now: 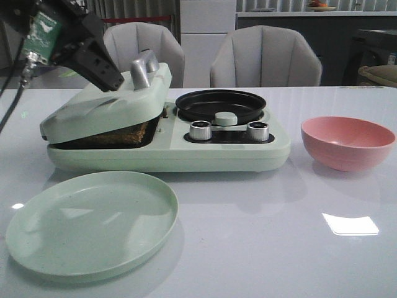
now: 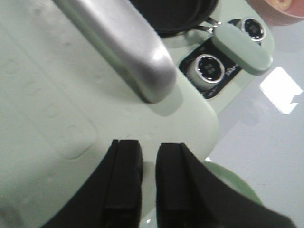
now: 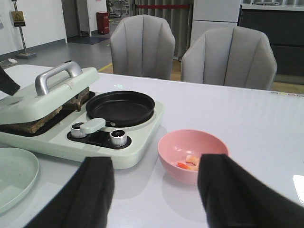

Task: Make breakfast with bread and shrimp

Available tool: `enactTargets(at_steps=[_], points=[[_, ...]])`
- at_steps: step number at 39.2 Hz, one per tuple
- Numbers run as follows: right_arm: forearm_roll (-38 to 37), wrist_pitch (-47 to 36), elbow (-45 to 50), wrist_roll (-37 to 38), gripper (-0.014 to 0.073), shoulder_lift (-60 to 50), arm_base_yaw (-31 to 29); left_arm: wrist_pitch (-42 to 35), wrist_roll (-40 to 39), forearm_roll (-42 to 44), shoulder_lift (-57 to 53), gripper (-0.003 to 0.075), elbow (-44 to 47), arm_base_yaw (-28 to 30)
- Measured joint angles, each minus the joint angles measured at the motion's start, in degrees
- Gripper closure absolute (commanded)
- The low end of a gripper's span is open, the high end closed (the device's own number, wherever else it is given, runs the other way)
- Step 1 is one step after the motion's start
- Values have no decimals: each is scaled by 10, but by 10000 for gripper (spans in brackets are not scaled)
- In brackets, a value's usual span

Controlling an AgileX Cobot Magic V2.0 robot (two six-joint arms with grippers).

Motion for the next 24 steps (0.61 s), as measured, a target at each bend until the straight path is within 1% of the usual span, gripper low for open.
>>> enactTargets(at_steps=[4, 9, 12, 18, 21, 24], points=[[0, 0, 0, 0, 104, 0, 0, -20, -72, 100, -52, 533, 0, 4], [0, 0, 0, 0, 104, 0, 0, -29, -200, 252, -125, 533, 0, 6], [0, 0, 0, 0, 104, 0, 0, -29, -257, 314, -165, 533, 0, 6], [0, 0, 0, 0, 104, 0, 0, -33, -322, 394, -243, 534, 12, 6], [0, 0, 0, 0, 104, 0, 0, -48, -342, 416, -285, 534, 34, 6], [0, 0, 0, 0, 104, 0, 0, -81, -356, 426, -332, 534, 72, 6]])
